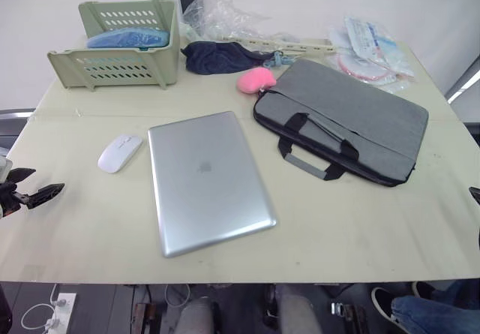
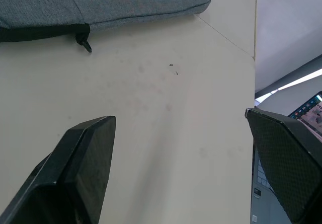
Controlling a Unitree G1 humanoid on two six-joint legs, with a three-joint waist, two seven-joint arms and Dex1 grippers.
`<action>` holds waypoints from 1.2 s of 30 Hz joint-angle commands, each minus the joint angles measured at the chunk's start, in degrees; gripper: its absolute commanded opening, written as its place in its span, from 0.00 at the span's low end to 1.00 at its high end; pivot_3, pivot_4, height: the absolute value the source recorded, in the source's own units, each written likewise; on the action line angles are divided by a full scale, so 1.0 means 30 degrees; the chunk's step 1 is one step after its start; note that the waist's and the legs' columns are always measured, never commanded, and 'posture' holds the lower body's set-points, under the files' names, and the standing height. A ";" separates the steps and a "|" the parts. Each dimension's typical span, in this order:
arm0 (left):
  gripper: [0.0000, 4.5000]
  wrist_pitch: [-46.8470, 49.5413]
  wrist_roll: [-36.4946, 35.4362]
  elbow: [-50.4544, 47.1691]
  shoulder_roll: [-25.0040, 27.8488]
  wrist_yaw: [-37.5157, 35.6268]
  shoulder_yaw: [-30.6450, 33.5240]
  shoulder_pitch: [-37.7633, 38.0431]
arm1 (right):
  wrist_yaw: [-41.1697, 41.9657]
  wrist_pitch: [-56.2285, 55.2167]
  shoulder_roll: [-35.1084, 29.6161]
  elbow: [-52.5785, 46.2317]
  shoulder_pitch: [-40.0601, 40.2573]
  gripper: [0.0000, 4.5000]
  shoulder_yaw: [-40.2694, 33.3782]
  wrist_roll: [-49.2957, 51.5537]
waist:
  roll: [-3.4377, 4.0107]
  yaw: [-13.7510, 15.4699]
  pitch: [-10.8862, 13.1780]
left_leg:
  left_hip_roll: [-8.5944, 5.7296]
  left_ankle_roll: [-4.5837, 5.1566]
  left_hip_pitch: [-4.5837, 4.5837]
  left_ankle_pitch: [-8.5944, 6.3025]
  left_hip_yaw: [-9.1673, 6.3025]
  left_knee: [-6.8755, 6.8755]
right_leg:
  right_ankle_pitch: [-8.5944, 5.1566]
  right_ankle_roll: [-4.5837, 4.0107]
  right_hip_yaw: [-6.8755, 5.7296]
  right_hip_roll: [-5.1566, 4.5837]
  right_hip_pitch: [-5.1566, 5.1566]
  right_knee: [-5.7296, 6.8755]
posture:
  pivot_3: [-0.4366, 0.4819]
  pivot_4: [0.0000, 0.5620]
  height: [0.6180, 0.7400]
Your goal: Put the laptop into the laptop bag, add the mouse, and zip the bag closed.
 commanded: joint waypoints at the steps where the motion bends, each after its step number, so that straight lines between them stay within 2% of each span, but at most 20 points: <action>1: 0.98 -0.0565 0.0147 -0.0471 0.0723 0.0159 0.0017 -0.0149 | -0.0007 -0.0259 -0.0750 0.0240 -0.0057 1.00 -0.0328 0.0258 | 0.0000 0.0000 0.0000 | 0.0000 0.0000 0.0000 0.0000 0.0001 0.0000 | 0.0000 0.0000 0.0000 0.0000 0.0000 0.0000 | 0.48 0.27 1.00; 12: 0.98 -0.0711 0.0136 -0.0204 0.0560 0.0489 0.0066 -0.0529 | -0.0224 -0.0808 -0.0720 0.1007 0.0007 1.00 -0.0320 0.0182 | 0.0002 -0.0019 0.0002 | 0.0004 -0.0001 0.0002 0.0000 0.0002 0.0000 | 0.0000 0.0001 0.0000 0.0003 0.0000 -0.0001 | 0.48 0.27 1.00; 27: 0.98 -0.0783 -0.0553 -0.0266 0.0822 -0.0166 0.0844 0.0264 | -0.0296 -0.1135 -0.0844 0.1438 -0.0371 1.00 -0.0091 0.0052 | 0.0004 -0.0006 0.0003 | 0.0003 -0.0001 0.0002 -0.0001 0.0006 0.0000 | 0.0000 0.0000 0.0002 -0.0001 -0.0001 0.0000 | 0.48 0.27 1.00; 32: 0.98 0.0134 -0.1421 -0.0968 0.1494 -0.1725 0.1619 0.0985 | 0.0713 -0.0240 -0.0759 -0.0826 0.0511 1.00 -0.0394 0.0707 | 0.0008 -0.0022 0.0005 | 0.0008 -0.0004 -0.0006 -0.0002 0.0006 -0.0004 | 0.0000 0.0000 0.0001 0.0003 -0.0020 0.0002 | 0.48 0.27 1.00; 36: 0.98 0.2631 -0.2250 -0.2101 0.2246 -0.3598 0.1939 0.1642 | 0.0726 0.0919 0.0049 -0.5157 0.1801 1.00 -0.0339 0.1196 | 0.0031 -0.0010 0.0018 | 0.0007 -0.0005 0.0000 -0.0003 0.0018 -0.0005 | 0.0000 0.0000 0.0013 0.0003 -0.0021 0.0002 | 0.48 0.27 1.00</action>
